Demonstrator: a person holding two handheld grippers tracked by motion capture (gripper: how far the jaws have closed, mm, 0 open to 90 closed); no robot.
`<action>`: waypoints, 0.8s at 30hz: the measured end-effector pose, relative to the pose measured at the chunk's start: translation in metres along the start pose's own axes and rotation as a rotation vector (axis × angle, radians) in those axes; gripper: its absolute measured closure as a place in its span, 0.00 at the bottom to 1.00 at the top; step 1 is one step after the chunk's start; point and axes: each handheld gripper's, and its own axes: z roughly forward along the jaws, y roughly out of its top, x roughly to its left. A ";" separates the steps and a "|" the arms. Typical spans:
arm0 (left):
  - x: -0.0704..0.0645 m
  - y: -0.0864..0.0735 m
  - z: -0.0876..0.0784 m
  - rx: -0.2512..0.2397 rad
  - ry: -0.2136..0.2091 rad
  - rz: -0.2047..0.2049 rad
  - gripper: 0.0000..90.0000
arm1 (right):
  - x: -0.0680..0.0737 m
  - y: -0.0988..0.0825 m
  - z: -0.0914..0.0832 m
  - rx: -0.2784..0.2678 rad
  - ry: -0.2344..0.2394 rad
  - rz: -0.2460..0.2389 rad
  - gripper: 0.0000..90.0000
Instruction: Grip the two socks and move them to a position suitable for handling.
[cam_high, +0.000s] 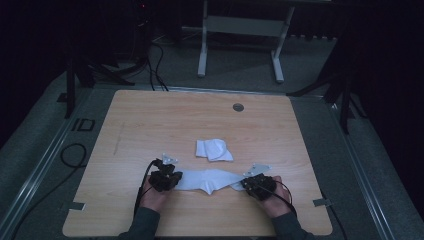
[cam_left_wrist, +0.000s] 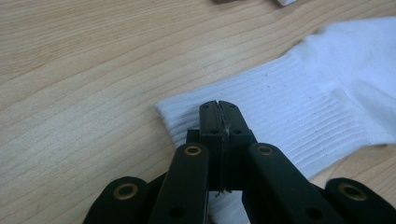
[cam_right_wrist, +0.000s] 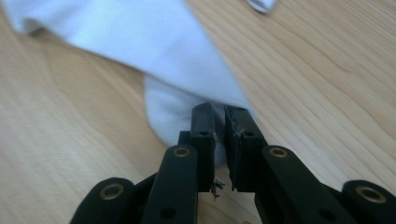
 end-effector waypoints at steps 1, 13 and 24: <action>0.000 0.000 0.000 0.000 -0.001 0.001 0.99 | -0.002 -0.001 -0.001 0.000 -0.004 0.009 0.91; -0.001 0.000 0.000 0.002 0.005 0.005 0.99 | -0.026 -0.004 -0.011 -0.060 0.006 0.152 0.76; -0.001 0.001 0.000 0.004 0.005 0.008 0.99 | -0.035 0.001 0.008 -0.026 0.097 0.169 0.85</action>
